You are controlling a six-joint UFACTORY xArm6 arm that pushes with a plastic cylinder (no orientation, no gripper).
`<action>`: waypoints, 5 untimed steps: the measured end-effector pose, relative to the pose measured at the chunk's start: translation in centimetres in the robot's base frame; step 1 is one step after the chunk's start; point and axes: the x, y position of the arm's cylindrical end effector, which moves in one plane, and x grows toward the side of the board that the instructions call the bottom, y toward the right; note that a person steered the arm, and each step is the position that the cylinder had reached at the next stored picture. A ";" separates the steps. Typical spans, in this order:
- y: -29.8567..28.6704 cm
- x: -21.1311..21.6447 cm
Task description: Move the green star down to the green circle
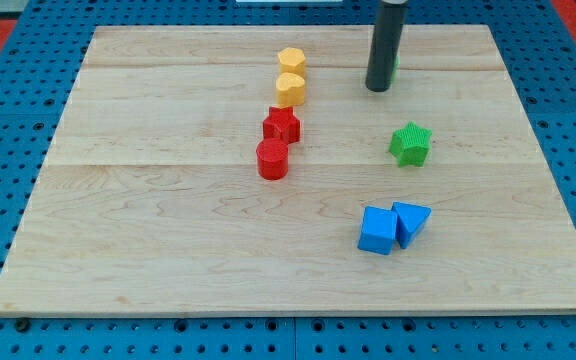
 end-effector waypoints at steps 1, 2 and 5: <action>8.5 3.7; 12.0 11.2; 3.9 11.6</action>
